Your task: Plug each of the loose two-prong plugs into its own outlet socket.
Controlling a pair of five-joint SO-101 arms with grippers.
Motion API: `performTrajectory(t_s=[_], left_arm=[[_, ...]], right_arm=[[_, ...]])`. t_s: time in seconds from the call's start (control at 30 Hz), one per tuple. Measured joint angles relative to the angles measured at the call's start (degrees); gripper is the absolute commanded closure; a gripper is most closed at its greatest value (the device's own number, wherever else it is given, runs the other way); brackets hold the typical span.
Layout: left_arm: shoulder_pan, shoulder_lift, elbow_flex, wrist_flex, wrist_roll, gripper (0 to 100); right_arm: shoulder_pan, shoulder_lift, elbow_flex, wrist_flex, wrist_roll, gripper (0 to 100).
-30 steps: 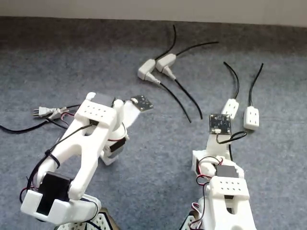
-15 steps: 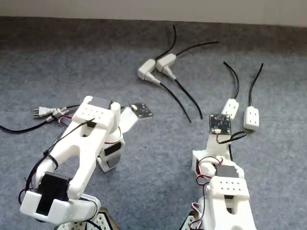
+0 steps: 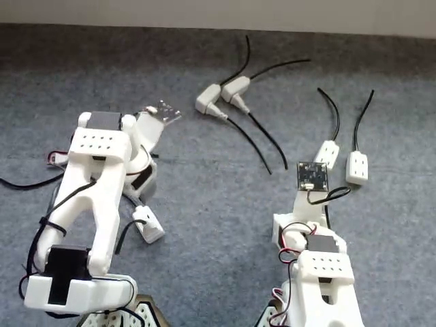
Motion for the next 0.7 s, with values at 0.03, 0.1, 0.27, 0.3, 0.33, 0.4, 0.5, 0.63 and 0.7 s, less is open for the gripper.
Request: performTrajectory(t_s=[0.03,0.1,0.27,0.3,0.33,0.4,0.5,0.63,0.7], left_arm=[[0.0,0.0,-0.5,0.4,3.9,84],[-0.1,0.0,-1.3,0.7,13.5,84],[-3.6,0.0,-1.5,0.9,42.6,84],[-3.6,0.0,-1.5,1.1,48.4,84],[-3.4,0.0,-1.2,1.1,54.3,84],[-3.3,0.0,1.1,1.1,64.6,83],[-3.4,0.0,5.8,1.1,73.1,80],[-3.4,0.0,10.5,-4.3,75.8,78],[-3.3,0.0,12.0,-7.6,77.1,78]], right_arm=[[0.0,0.0,0.0,0.0,0.0,99.1],[0.0,0.0,0.0,0.0,0.0,99.1],[0.0,0.0,0.0,0.0,0.0,99.1],[0.0,0.0,0.0,0.0,0.0,99.1],[0.0,0.0,0.0,0.0,0.0,99.1],[0.0,0.0,0.0,0.0,0.0,99.1],[0.0,0.0,0.0,0.0,0.0,99.1],[0.0,0.0,0.0,0.0,0.0,99.1],[0.0,0.0,0.0,0.0,0.0,99.1]])
